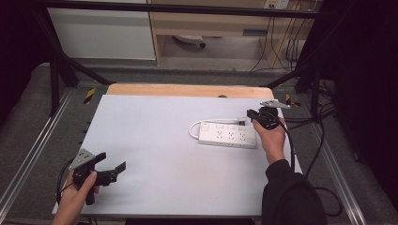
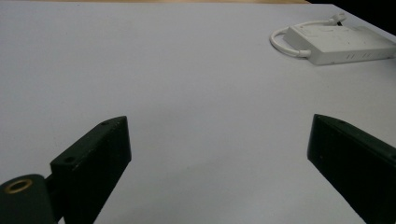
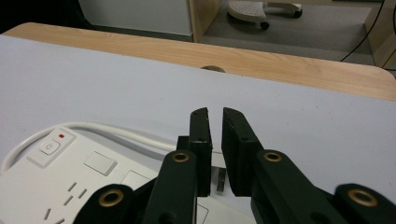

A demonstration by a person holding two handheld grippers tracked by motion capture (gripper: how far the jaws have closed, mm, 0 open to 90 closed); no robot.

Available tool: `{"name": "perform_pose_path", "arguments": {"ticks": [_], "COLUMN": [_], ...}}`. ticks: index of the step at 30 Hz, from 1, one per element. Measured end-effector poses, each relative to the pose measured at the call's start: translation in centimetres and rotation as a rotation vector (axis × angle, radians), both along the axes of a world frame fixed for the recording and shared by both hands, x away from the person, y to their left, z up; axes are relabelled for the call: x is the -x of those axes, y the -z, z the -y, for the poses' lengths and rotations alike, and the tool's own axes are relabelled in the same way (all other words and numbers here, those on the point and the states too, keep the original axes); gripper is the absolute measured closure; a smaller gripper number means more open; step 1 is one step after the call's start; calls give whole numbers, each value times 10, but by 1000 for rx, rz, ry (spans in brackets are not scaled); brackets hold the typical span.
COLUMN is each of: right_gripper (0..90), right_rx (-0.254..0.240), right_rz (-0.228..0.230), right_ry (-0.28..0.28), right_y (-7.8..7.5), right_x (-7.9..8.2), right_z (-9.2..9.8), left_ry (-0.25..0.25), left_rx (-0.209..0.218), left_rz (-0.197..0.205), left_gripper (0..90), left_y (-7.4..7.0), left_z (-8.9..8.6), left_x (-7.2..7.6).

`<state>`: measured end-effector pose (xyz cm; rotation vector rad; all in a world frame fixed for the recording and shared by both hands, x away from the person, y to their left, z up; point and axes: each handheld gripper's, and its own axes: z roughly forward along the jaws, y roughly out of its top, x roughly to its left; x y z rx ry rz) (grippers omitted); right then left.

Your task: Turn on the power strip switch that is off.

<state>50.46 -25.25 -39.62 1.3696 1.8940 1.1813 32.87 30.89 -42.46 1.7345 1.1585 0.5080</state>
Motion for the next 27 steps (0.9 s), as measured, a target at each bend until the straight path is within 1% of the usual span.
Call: {"name": "perform_pose_path", "arguments": {"ticks": [7,8,12,15,27], "right_gripper": [833,832,820,822,859], "right_rx": [-2,2,-10,-8,-12], "right_rz": [-10,-12,-29,-42,-49], "right_ry": [-7,-11,-10,-16,-21], "right_y": [4,6,12,18,28], "right_x": [-1,-1,-2,-2,-1], "right_z": [-5,-6,-9,-11,-13], "left_ry": [1,1,0,2,1], "left_rx": [2,2,3,1,0], "left_rz": [-2,-2,-4,-3,-5], "left_gripper": [62,62,62,63,63], "left_y": [0,0,0,0,1], "left_z": [0,0,0,0,0], "left_x": [0,0,0,0,0]}}
